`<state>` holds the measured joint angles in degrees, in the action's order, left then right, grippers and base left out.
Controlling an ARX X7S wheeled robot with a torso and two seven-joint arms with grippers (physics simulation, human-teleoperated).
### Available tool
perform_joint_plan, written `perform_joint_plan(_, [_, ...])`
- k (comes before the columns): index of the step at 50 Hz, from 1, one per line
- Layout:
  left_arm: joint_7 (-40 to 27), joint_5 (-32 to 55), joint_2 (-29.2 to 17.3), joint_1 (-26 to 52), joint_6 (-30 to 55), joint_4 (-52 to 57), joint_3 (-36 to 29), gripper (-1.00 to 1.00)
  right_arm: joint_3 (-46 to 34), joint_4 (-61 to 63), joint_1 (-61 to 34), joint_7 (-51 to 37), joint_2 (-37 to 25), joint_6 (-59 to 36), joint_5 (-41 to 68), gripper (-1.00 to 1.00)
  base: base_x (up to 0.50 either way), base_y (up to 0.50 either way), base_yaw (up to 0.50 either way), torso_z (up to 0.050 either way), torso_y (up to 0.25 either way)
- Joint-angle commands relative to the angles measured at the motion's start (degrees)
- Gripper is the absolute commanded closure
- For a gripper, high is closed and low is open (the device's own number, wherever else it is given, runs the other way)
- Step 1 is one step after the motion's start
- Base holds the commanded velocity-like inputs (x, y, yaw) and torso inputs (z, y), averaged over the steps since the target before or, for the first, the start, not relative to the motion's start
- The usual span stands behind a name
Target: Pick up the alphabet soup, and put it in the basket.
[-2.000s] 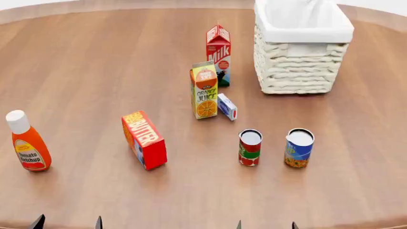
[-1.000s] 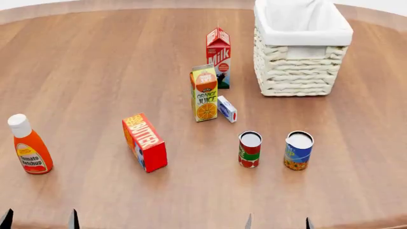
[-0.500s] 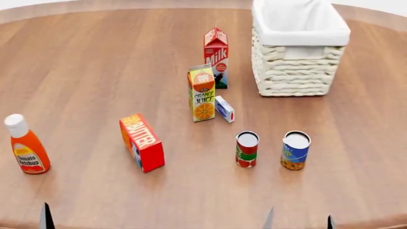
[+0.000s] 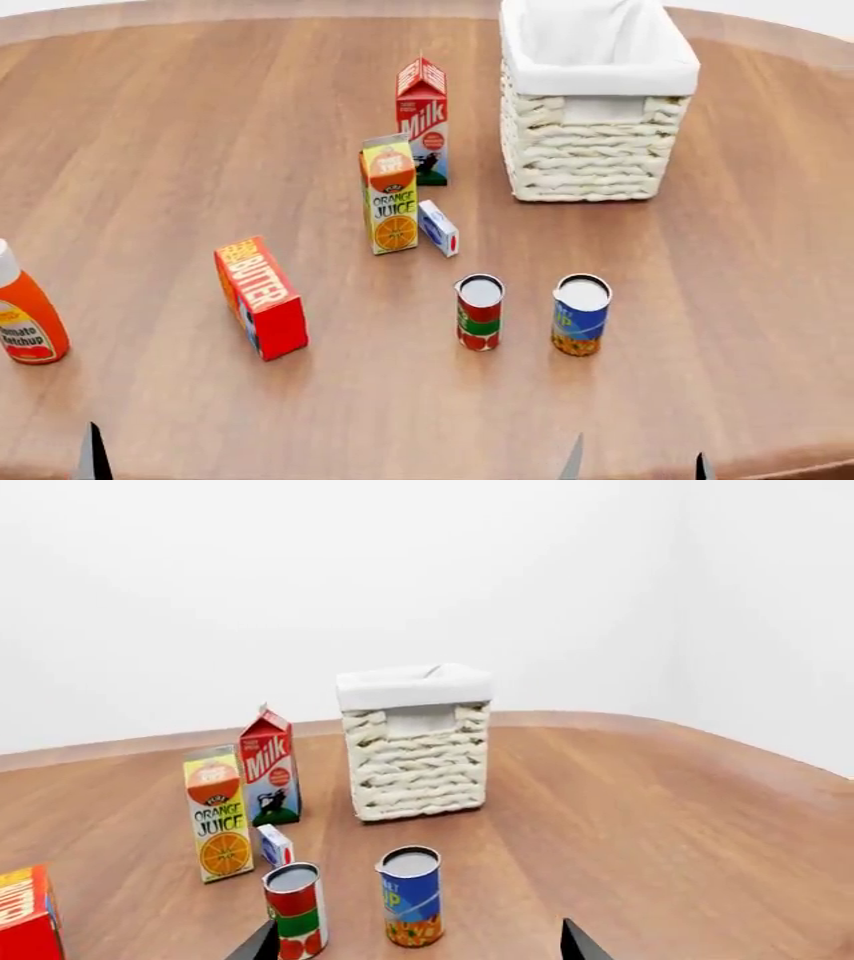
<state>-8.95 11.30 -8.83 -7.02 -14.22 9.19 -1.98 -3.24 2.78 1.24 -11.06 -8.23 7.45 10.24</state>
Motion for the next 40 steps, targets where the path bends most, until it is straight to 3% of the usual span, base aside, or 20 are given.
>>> perform_joint_plan(1, [-0.4,0.2,-0.4,0.5,-0.3,-0.6,-0.6,-1.00,-0.6,0.1,-0.4,-0.7,-0.3,-0.5,0.3,-1.00,0.00,-0.14,0.00,0.000,0.000])
perform_joint_plan(40, [-2.2,0.8,-1.7,-0.6,-0.7,1.0,-1.7,-1.00,-1.8,-0.7,-0.7,-1.6,-1.6,0.5,2.0,-1.00,0.00,-0.15,0.00,0.000,0.000])
